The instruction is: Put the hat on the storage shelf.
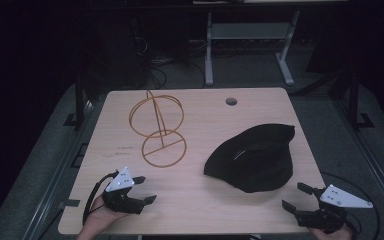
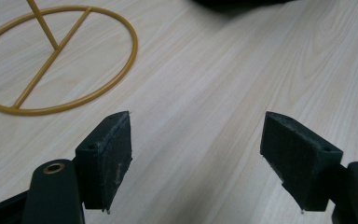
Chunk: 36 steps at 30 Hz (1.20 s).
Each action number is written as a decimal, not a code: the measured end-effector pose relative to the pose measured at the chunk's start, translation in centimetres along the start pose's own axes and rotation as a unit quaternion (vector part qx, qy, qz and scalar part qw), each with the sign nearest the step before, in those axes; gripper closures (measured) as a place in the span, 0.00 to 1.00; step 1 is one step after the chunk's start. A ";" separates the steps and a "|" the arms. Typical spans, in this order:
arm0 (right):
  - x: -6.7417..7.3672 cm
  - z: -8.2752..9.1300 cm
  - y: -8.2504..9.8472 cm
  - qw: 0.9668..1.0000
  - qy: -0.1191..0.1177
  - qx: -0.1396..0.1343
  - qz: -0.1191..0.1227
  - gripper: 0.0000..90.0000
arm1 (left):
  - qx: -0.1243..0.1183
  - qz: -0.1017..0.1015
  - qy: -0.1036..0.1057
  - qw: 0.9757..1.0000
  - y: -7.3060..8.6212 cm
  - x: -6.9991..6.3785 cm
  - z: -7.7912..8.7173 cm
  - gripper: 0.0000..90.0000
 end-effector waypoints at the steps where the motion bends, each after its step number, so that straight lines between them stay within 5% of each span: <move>1: 0.0 0.0 0.0 1.000 -0.001 -0.002 -0.002 0.16 | -0.002 0.002 0.002 1.000 -0.1 0.0 -0.1 0.27; 22: -0.1 0.2 -0.1 1.000 -0.002 -0.006 0.000 0.16 | -0.009 -0.021 0.033 0.999 -3.4 -1.9 -1.8 0.27; 36: -0.1 0.3 -0.2 1.000 -0.003 -0.007 -0.001 0.16 | -0.013 -0.051 0.064 0.997 -7.5 -3.8 -3.7 0.27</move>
Point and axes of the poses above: each handheld gripper's, and its own axes: z roughly backward along the jaws, y roughly out of its underside, x roughly to its left, the point moved 8 cm from there along -z, roughly forward along the jaws, and after that the axes turned 4 degrees about -z, right-handed, at the moved point
